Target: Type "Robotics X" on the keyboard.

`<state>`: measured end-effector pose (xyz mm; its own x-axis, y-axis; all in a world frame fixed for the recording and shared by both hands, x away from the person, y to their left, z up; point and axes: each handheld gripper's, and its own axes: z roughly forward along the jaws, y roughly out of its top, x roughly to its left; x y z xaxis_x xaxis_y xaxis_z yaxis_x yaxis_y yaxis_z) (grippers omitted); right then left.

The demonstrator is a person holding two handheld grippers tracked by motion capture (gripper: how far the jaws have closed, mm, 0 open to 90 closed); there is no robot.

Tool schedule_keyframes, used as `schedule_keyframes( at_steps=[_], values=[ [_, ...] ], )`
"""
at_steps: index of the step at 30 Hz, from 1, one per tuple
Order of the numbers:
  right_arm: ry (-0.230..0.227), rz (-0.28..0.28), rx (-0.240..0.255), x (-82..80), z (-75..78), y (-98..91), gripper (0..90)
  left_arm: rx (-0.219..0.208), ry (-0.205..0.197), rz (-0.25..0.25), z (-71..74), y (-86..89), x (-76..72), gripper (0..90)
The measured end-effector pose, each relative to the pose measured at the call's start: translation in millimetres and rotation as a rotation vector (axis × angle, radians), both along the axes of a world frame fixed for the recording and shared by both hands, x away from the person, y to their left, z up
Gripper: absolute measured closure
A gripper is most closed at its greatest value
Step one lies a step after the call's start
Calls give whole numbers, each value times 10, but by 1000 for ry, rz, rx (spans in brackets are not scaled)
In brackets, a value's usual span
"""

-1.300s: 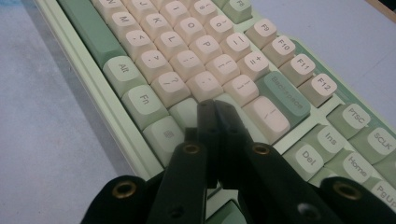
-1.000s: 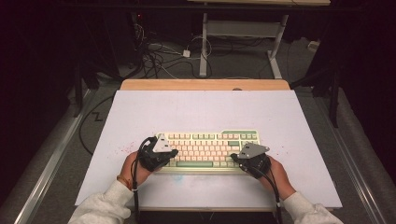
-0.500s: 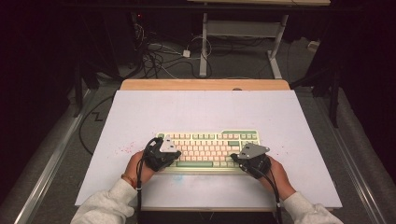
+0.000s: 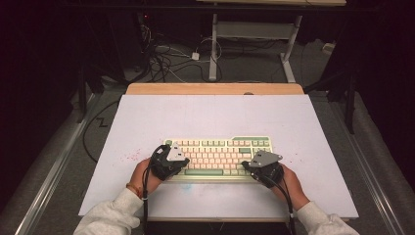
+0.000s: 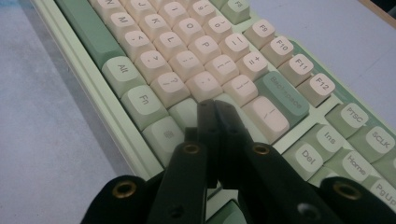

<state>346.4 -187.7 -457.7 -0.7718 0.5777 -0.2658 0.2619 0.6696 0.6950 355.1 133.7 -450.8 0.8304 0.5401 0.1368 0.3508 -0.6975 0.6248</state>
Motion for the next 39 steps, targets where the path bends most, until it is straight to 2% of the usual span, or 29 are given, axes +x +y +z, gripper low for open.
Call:
schedule_keyframes(
  at_steps=[2, 4, 11, 14, 18, 24, 30, 31, 35, 38, 39],
  values=[
    [2, -1, 0, 0, 0, 0, 900, -10, 1, 5, -37, -6, 3, 876],
    [0, -1, 1, 2, 0, 3, 900, 0, -3, 8, -23, -4, 3, 875],
    [0, 7, -7, -3, 29, -6, 900, -41, -61, 24, 102, 71, -69, 875],
    [-5, 7, 22, -22, 75, -17, 900, -48, -72, 23, 116, 85, -81, 875],
    [-13, 11, 22, -33, 93, -18, 900, -48, -84, 26, 127, 87, -85, 874],
    [-30, 5, 62, -39, 158, -56, 900, -58, -106, 30, 130, 84, -94, 873],
    [-45, -9, 84, -42, 186, -80, 852, -71, -138, 33, 145, 89, -100, 869],
    [-48, -6, 84, -40, 190, -87, 849, -69, -142, 32, 145, 87, -99, 829],
    [-59, -14, 104, -41, 205, -103, 809, -68, -170, 36, 142, 83, -112, 818],
    [-68, -12, 110, -45, 210, -105, 778, -77, -186, 33, 145, 80, -123, 789],
    [-70, -11, 114, -49, 213, -106, 763, -72, -191, 34, 145, 76, -125, 754]
  ],
)
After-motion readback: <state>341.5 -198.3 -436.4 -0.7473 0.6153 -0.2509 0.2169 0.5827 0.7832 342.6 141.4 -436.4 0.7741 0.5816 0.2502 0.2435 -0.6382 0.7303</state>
